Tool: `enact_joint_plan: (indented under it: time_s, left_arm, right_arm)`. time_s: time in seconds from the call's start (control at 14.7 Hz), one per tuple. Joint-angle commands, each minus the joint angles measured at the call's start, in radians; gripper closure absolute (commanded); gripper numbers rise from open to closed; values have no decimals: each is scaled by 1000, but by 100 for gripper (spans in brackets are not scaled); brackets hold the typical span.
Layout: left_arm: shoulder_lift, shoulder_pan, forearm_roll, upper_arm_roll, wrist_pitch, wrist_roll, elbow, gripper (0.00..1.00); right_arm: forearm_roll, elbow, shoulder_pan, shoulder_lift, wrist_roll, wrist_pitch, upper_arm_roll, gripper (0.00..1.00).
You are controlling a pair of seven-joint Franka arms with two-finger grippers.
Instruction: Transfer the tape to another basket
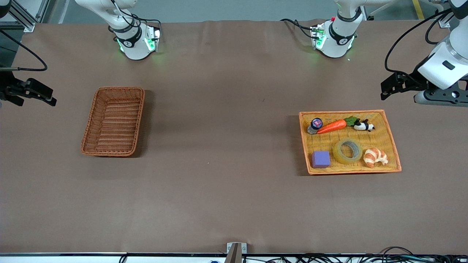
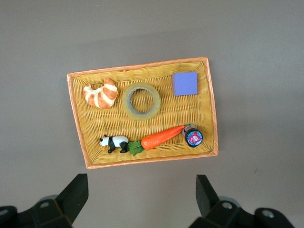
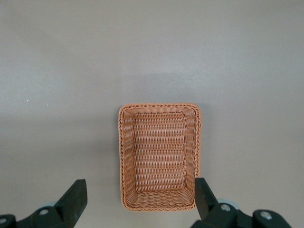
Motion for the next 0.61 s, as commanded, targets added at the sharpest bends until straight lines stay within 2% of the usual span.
enact_joint_plan:
  time_s: [0.0, 0.55]
  left_arm:
    - [10, 0, 19, -1, -20, 15, 27, 0]
    - [24, 0, 38, 2, -5, -2, 28, 0]
  right_arm:
    - [21, -4, -21, -2, -11, -3, 11, 0]
    - [21, -4, -23, -2, -11, -3, 11, 0]
